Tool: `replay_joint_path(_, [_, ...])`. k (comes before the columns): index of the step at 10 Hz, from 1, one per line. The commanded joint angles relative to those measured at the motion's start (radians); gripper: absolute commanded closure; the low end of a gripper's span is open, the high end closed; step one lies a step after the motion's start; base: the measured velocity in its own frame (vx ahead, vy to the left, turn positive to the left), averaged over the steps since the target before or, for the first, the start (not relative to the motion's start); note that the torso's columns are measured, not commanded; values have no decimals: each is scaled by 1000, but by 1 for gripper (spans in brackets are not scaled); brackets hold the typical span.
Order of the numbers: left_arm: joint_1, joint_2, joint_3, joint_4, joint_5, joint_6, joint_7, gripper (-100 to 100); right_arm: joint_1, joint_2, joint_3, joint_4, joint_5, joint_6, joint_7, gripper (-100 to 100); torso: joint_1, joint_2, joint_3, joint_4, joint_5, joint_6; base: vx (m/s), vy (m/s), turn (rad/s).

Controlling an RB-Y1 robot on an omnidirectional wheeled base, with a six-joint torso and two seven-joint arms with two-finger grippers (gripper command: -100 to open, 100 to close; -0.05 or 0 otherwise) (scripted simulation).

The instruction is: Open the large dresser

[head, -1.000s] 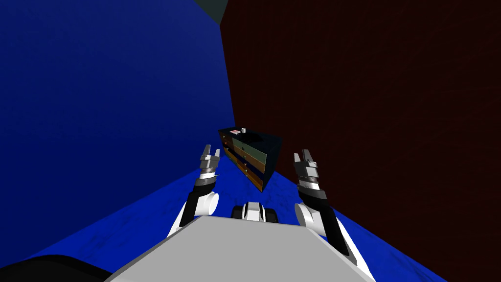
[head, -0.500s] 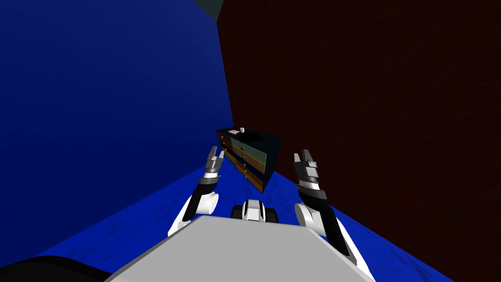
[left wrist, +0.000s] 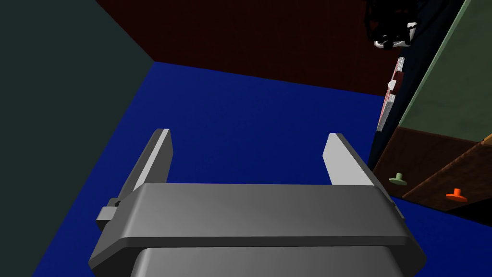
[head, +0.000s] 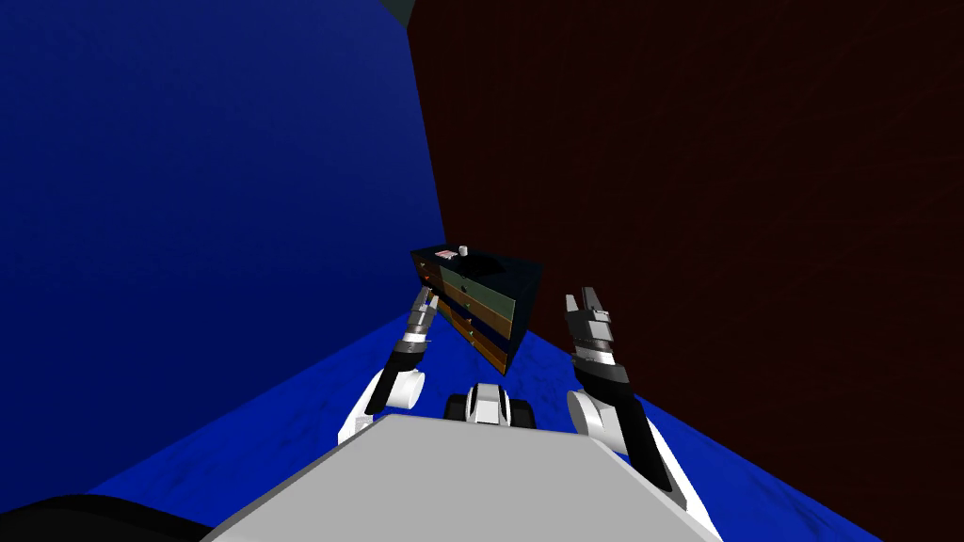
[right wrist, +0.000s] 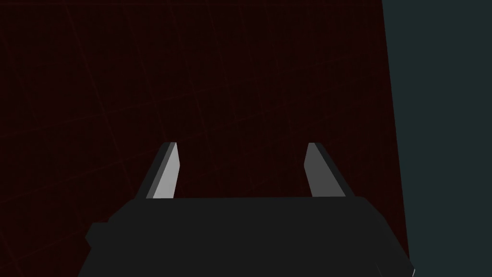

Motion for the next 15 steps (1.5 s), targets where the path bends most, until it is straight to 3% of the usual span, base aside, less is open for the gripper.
replay_joint_path(1, [-16,1,-16,54,-10,4,-6,-100,0,0,0,0,0,0,0,0,0,0,0,0,0,0,74,37,-60])
replay_joint_path(10, [-76,-28,-52,230,-33,13,-16,-100,0,0,0,0,0,0,0,0,1,-1,-1,0,0,0,63,35,-59])
replay_joint_path(15, [-125,-27,-81,371,-52,21,-24,-100,0,0,0,0,0,0,0,0,1,-1,-1,0,0,0,85,56,-84])
